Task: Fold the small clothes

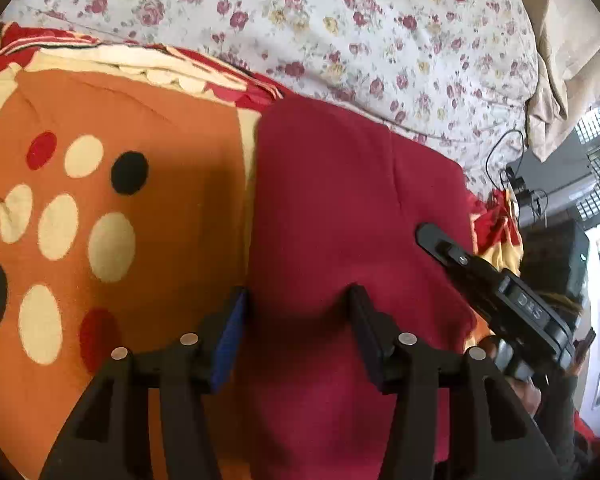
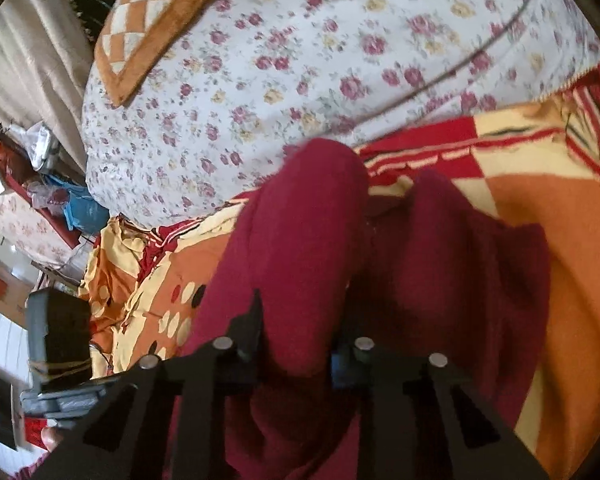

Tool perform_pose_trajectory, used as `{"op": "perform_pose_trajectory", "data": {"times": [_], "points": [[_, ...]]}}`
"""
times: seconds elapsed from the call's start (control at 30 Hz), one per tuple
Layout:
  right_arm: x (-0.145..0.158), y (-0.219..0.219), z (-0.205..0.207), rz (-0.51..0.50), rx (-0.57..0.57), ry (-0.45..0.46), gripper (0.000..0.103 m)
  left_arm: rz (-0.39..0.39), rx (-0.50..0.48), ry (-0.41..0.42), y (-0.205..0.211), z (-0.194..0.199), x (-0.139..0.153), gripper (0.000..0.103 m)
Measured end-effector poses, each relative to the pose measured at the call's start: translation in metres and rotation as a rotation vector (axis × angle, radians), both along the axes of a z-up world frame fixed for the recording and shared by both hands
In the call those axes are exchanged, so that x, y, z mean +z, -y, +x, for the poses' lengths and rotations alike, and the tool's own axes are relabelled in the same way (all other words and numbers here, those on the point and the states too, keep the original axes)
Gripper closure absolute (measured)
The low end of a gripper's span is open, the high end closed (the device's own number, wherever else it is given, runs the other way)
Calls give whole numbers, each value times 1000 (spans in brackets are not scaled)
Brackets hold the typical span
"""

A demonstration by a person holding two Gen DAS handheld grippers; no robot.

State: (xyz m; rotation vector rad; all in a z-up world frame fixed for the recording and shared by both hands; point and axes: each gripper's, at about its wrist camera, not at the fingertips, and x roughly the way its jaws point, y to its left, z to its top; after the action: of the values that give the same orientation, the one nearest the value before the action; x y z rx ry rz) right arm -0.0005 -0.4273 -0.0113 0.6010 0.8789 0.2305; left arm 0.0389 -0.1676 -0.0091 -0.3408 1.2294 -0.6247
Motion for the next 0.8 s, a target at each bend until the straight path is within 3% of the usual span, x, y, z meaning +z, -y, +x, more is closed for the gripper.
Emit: {"op": "perform_pose_trajectory", "data": {"times": [0.1,0.13,0.2,0.27,0.4,0.47,0.53,0.6,0.7,0.8], "points": [[20,6,-9,0,-2,47,81,13,-54,100,9,-18,27,73],[29,10,-13,1,-5,66,81,6,-69,112,12,-22,34,78],[44,22,-20,5,-12,95,81,-45,-108,116,16,-30,47,78],[51,36,-25,-9,-18,84,81,-26,-125,127,26,-34,49,78],[25,52,-17,-171,-85,-54,81,60,-139,89,48,-34,25,78],[-1,57,-11,-172,-101,-120,81,105,-141,88,55,-37,14,78],[-4,62,-14,-143,-130,-114,70,126,-151,120,56,-43,19,78],[11,68,-22,-152,-166,-109,55,140,-156,134,57,-45,23,78],[43,61,-39,-223,-163,-39,55,143,-156,134,56,-45,22,78],[66,32,-55,-251,-33,25,55,146,-149,141,56,-46,22,75]]}}
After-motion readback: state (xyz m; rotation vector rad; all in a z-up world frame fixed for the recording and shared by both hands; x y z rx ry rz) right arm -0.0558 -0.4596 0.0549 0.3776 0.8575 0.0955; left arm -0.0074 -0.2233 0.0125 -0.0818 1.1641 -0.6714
